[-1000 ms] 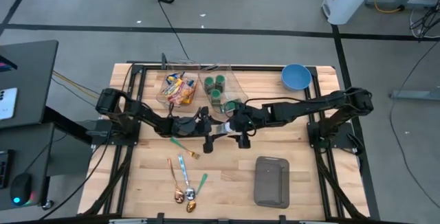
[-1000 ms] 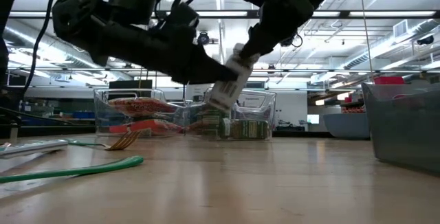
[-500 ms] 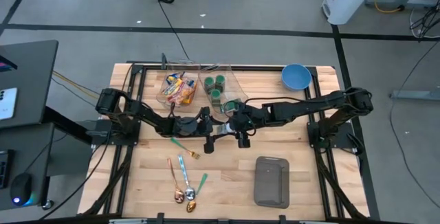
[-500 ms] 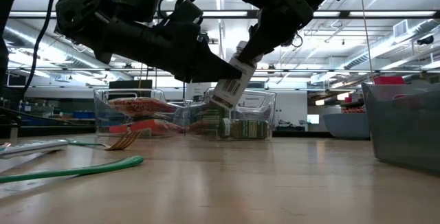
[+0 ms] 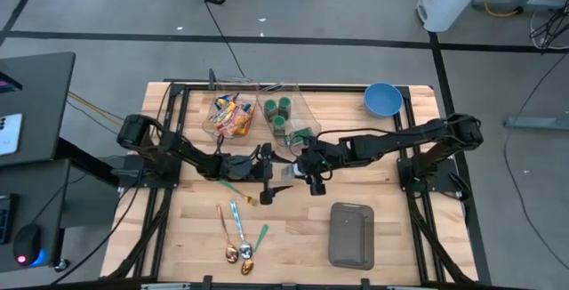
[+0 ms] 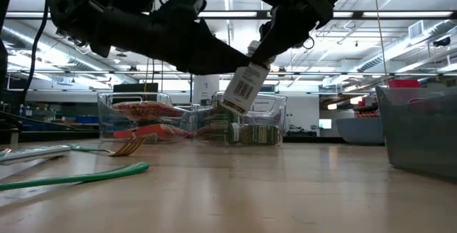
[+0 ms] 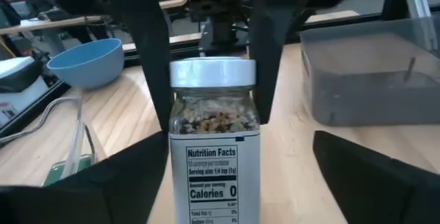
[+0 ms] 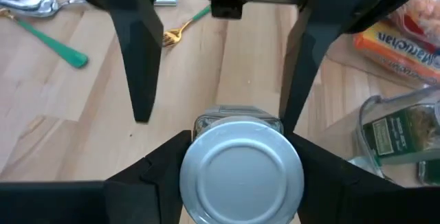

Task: Pick & Place Food Item
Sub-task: Put the white spice bottle into the right transparent bin

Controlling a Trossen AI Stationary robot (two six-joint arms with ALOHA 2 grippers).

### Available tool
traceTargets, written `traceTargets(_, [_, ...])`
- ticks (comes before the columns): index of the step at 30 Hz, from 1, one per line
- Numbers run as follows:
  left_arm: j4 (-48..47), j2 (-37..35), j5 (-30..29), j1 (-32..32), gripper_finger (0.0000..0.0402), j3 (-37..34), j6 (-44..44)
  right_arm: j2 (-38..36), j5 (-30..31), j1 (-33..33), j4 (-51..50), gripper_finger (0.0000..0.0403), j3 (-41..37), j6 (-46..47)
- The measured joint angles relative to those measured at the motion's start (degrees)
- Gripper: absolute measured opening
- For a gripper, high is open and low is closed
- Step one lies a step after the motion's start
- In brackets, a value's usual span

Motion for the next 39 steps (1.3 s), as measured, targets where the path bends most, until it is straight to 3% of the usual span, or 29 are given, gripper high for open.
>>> traceTargets(6, [-3.3,-5.9,-1.5,-2.1,0.0375,0.0,2.0,0.0,-0.3,1.5,-0.5,0.0207,0.0,-0.3])
traceTargets(10, [-6.2,-12.1,-2.9,-4.7,0.0362,0.0,4.8,0.0,-0.8,2.8,6.4,0.0207,-3.4,-0.7])
traceTargets(13, [-9.1,-16.9,-3.0,-6.7,0.0357,0.0,5.9,0.0,-2.6,4.3,18.2,0.0207,-8.6,-1.2])
traceTargets(18, [-10.1,-23.6,-3.2,-9.4,0.0356,0.0,6.6,0.0,-4.0,6.6,47.1,0.0207,-19.3,-1.7])
traceTargets(22, [-10.7,-25.2,-3.4,-10.5,0.0356,0.0,6.6,0.0,-3.7,8.0,70.1,0.0207,-28.0,-1.6])
traceTargets(26, [-13.0,-25.0,-4.0,-10.6,0.0356,0.0,6.3,0.0,-3.1,9.8,82.9,0.0207,-36.4,-0.2])
traceTargets(32, [-12.8,-25.0,-4.1,-10.5,0.0355,0.0,6.1,-0.1,3.4,12.9,92.5,0.0207,-44.1,1.8])
traceTargets(39, [-13.4,-25.0,-4.1,-10.5,0.0355,0.0,6.1,-0.1,4.5,13.2,93.1,0.0207,-46.1,2.6])
